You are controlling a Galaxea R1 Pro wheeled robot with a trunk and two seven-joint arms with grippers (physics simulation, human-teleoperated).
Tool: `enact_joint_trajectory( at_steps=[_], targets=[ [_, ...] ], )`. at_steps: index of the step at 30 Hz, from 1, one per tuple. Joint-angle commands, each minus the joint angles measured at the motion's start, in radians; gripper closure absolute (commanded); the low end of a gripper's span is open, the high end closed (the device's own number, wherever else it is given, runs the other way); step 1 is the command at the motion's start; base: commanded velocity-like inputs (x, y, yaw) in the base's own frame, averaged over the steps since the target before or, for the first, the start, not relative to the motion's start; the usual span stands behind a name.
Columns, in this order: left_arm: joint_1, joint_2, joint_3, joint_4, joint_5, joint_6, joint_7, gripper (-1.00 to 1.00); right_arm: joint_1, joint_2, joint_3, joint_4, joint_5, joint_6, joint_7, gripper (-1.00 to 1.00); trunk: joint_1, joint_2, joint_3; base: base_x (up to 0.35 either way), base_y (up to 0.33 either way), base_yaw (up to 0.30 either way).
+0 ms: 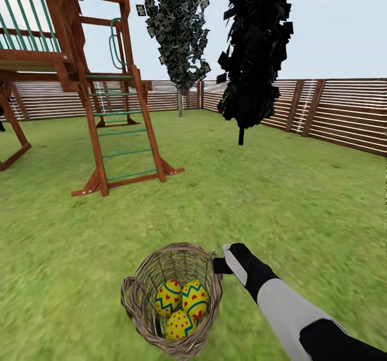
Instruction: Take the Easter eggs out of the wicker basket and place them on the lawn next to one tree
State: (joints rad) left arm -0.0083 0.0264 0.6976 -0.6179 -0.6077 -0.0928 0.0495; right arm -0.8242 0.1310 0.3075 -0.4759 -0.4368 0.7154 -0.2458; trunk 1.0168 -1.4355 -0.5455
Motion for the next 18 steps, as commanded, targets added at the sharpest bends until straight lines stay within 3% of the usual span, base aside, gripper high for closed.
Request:
enact_joint_trajectory(
  at_steps=[1, 6, 12, 14, 16, 17, 18],
  targets=[
    [-0.001, 0.0, 0.003, 0.001, -0.01, -0.005, 0.003, -1.0, -0.001, 0.0, 0.005, -0.001, -0.017, 0.001, -0.009, 1.0, 0.001, 0.0, 0.0, 0.312, 0.155, -0.154],
    [-0.001, -0.002, 0.003, 0.001, -0.009, -0.004, 0.002, -1.0, -0.001, -0.001, 0.005, -0.001, -0.017, 0.001, -0.009, 1.0, 0.001, 0.0, 0.003, 0.243, 0.094, -0.15],
    [-0.001, -0.001, 0.004, -0.038, -0.003, 0.002, 0.0, -1.0, -0.001, -0.001, 0.005, -0.001, -0.017, 0.001, -0.009, 1.0, 0.001, 0.0, 0.003, 0.02, 0.005, -0.037],
    [0.0, 0.0, 0.004, -0.129, -0.004, 0.014, -0.005, -1.0, -0.001, -0.001, 0.005, -0.001, -0.017, 0.001, -0.009, 1.0, 0.001, 0.0, 0.003, 0.001, 0.0, -0.003],
    [0.005, 0.003, 0.003, -0.274, 0.0, 0.054, -0.024, -1.0, -0.001, -0.001, 0.005, -0.001, -0.017, 0.001, -0.009, 1.0, 0.001, 0.0, 0.003, 0.0, 0.0, -0.001],
    [0.009, 0.004, 0.004, -0.326, 0.001, 0.065, -0.05, -1.0, -0.001, -0.001, 0.005, -0.001, -0.017, 0.001, -0.009, 1.0, 0.001, 0.0, 0.003, 0.0, 0.0, 0.0],
    [0.011, 0.007, 0.009, -0.395, 0.0, 0.077, -0.138, -1.0, -0.001, -0.001, 0.005, -0.001, -0.017, 0.001, -0.009, 1.0, 0.001, 0.0, 0.003, 0.0, 0.0, 0.0]
  ],
)
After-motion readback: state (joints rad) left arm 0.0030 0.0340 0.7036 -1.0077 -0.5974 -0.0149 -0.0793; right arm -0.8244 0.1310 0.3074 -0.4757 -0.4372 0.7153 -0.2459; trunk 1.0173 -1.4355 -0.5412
